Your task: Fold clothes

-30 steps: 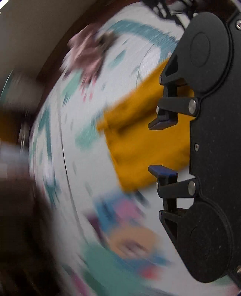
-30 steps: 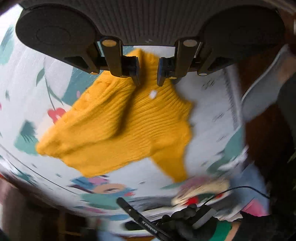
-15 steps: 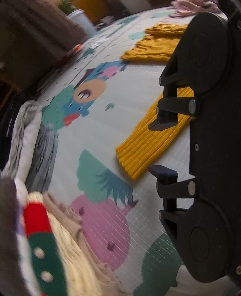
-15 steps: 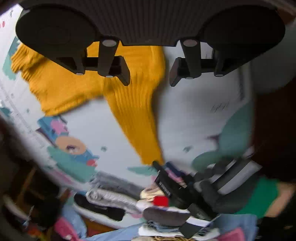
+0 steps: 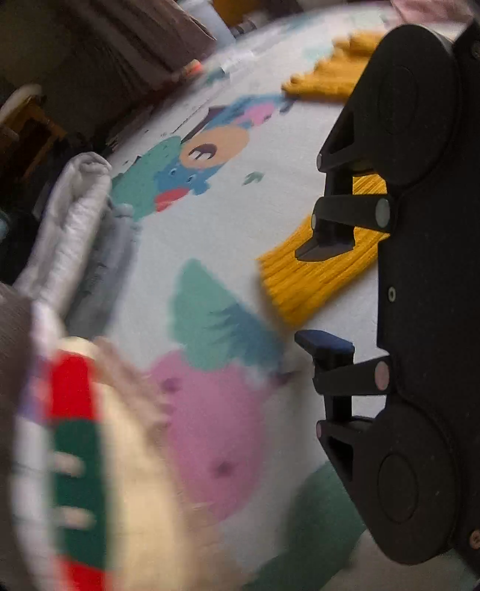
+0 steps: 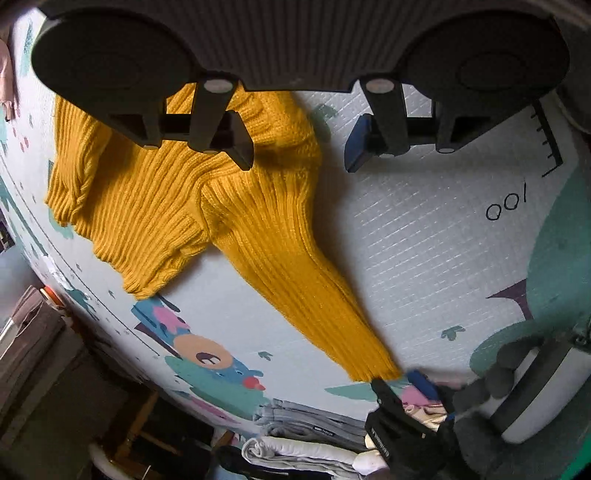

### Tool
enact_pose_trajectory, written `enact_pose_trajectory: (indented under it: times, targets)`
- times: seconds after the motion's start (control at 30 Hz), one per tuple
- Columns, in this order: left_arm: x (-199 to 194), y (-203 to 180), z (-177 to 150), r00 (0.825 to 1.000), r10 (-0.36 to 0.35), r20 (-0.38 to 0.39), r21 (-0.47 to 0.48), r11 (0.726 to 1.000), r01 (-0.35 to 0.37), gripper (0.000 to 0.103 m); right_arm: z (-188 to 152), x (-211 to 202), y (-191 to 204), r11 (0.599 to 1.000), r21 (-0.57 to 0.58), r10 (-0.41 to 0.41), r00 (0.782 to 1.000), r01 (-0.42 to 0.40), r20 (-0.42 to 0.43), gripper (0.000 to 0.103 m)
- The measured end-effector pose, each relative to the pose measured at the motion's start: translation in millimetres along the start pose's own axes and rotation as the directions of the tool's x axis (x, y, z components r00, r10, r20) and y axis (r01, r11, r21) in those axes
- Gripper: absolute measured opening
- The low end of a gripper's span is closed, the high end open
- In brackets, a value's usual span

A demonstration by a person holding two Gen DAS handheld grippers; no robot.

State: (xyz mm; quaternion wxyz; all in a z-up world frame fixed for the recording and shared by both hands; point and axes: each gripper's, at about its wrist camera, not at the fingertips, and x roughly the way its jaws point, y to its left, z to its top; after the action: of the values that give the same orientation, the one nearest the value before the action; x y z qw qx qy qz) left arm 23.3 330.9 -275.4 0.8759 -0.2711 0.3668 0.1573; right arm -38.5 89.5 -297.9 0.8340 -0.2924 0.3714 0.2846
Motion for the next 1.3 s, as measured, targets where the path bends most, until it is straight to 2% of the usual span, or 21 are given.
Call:
enact_pose_trajectory:
  times: [0.03,0.1,0.17,0.27,0.33,0.37,0.4,0.43,0.53,0.57,0.6,0.63,0.67,0.7,0.77,0.9,1.1,1.17,1.2,1.3]
  targets:
    - [-0.7,-11.0,4.1,1.000,-0.025,0.004,0.047,0.999,0.025,0.039,0.7,0.5,-0.2,1.000,0.007,-0.001,1.000,0.001,0.000,0.053]
    - [10.6,-37.8,11.4,0.987,-0.146,-0.061,0.100,0.983,0.151,0.039,2.3,1.5,-1.5,0.999,0.032,-0.005,1.000,0.005,-0.002,0.049]
    - [33.0,-76.1,10.3,0.950,-0.264,-0.168,0.163,0.943,0.291,0.039,5.3,1.6,-2.8,0.998,0.061,-0.015,1.000,0.015,0.001,0.046]
    - [68.9,-132.8,2.7,0.894,-0.358,-0.271,0.251,0.870,0.424,0.039,11.4,-0.8,-1.3,0.997,0.064,-0.033,0.999,0.031,0.025,0.046]
    - [91.6,-160.9,1.8,0.875,-0.369,-0.314,0.255,0.855,0.452,0.039,15.0,0.6,1.3,0.998,0.048,-0.040,0.999,0.038,0.032,0.048]
    - [101.9,-172.0,2.4,0.857,-0.387,-0.340,0.244,0.844,0.478,0.039,16.3,2.1,2.2,0.998,0.042,-0.043,0.999,0.041,0.031,0.048]
    - [111.1,-182.3,3.0,0.848,-0.394,-0.353,0.242,0.837,0.490,0.039,16.7,3.9,1.7,0.998,0.044,-0.045,0.999,0.044,0.028,0.048]
    - [118.5,-191.6,2.9,0.851,-0.387,-0.356,0.251,0.838,0.485,0.038,16.6,6.0,0.0,0.998,0.053,-0.045,0.999,0.044,0.021,0.046]
    - [136.6,-212.5,-1.0,0.831,-0.382,-0.404,0.247,0.830,0.501,0.038,13.9,10.7,-10.5,0.995,0.095,-0.035,0.999,0.034,0.011,0.040]
    - [140.5,-216.8,-2.7,0.824,-0.380,-0.421,0.248,0.825,0.507,0.035,12.7,10.8,-14.9,0.993,0.113,-0.026,1.000,0.024,0.015,0.040]
    - [142.7,-220.6,-4.9,0.822,-0.375,-0.428,0.259,0.821,0.509,0.032,11.5,10.3,-19.1,0.991,0.132,-0.017,1.000,0.014,0.020,0.038]
    - [142.8,-223.5,-6.8,0.828,-0.370,-0.423,0.273,0.819,0.505,0.023,10.5,8.3,-22.7,0.989,0.149,-0.006,1.000,0.002,0.031,0.029]
    - [142.0,-224.9,-7.9,0.832,-0.369,-0.415,0.283,0.817,0.503,0.009,9.7,6.0,-25.7,0.986,0.164,0.005,0.999,-0.012,0.043,0.022]
    - [140.0,-225.8,-8.5,0.838,-0.368,-0.403,0.292,0.816,0.499,0.005,9.0,3.7,-28.6,0.984,0.179,0.015,0.998,-0.025,0.055,0.017]
    - [132.3,-229.1,-7.6,0.845,-0.374,-0.383,0.302,0.814,0.497,0.003,7.8,-4.7,-36.5,0.973,0.227,0.020,0.996,-0.039,0.087,0.016]
    - [110.8,-253.6,-6.2,0.844,-0.394,-0.364,0.346,0.784,0.515,0.003,3.7,-26.3,-59.4,0.931,0.363,0.003,0.991,-0.052,0.135,0.015]
    - [101.9,-305.4,-32.5,0.848,-0.358,-0.391,0.445,0.734,0.514,0.003,-15.1,-46.4,-93.5,0.831,0.553,-0.022,0.991,-0.055,0.131,0.014]
    - [108.3,-314.5,-45.4,0.856,-0.326,-0.401,0.454,0.741,0.495,0.003,-24.4,-45.6,-103.5,0.792,0.608,-0.021,0.994,-0.048,0.106,0.014]
    - [113.9,-318.1,-51.5,0.854,-0.316,-0.413,0.450,0.745,0.493,0.003,-30.4,-42.1,-108.7,0.771,0.635,-0.020,0.996,-0.041,0.088,0.014]
    - [136.6,-320.2,-65.2,0.823,-0.315,-0.474,0.404,0.752,0.520,0.010,-48.3,-31.4,-118.1,0.726,0.687,-0.017,0.999,-0.010,0.032,0.014]
